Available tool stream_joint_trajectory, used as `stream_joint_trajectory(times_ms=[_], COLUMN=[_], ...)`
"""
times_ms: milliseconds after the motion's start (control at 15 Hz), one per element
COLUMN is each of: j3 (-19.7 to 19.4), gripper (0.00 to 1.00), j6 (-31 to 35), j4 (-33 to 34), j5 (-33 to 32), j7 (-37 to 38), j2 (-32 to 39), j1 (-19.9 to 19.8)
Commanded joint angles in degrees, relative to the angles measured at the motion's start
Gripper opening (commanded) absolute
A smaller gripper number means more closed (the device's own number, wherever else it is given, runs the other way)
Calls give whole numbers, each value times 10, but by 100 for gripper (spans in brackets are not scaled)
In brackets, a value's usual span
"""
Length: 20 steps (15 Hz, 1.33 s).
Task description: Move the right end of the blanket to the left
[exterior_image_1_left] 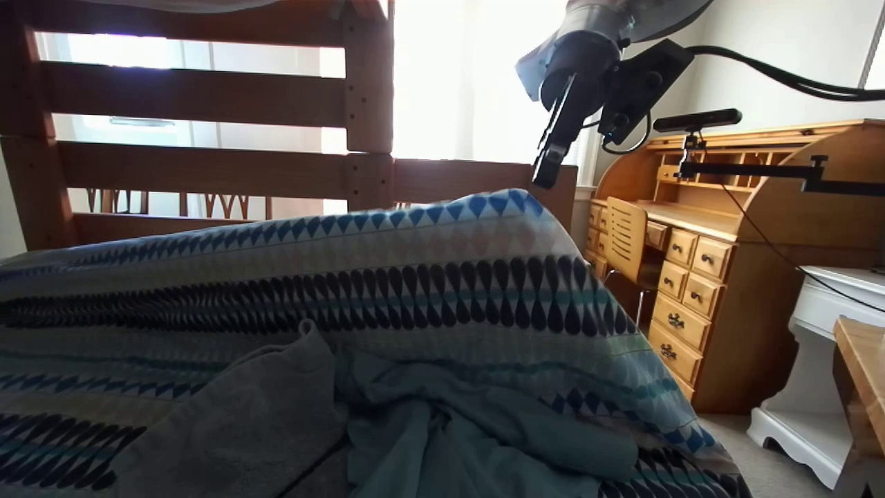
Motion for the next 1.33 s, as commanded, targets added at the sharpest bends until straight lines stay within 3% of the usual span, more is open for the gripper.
stream_joint_trajectory(times_ms=[0, 67, 333, 533, 600, 733, 1067, 1267], j3=[-103, -124, -289, -351, -358, -346, -330, -346], gripper=[33, 39, 68, 88, 96, 100, 100, 100], j6=[-92, -33, 122, 236, 274, 355, 570, 689], j4=[7, 5, 59, 89, 103, 130, 207, 240], j5=[22, 48, 26, 59, 70, 88, 103, 79], j7=[-5, 3, -18, -41, -42, -39, -40, -26], j2=[-38, -37, 70, 131, 153, 199, 308, 363], j1=[94, 115, 222, 247, 249, 235, 240, 260])
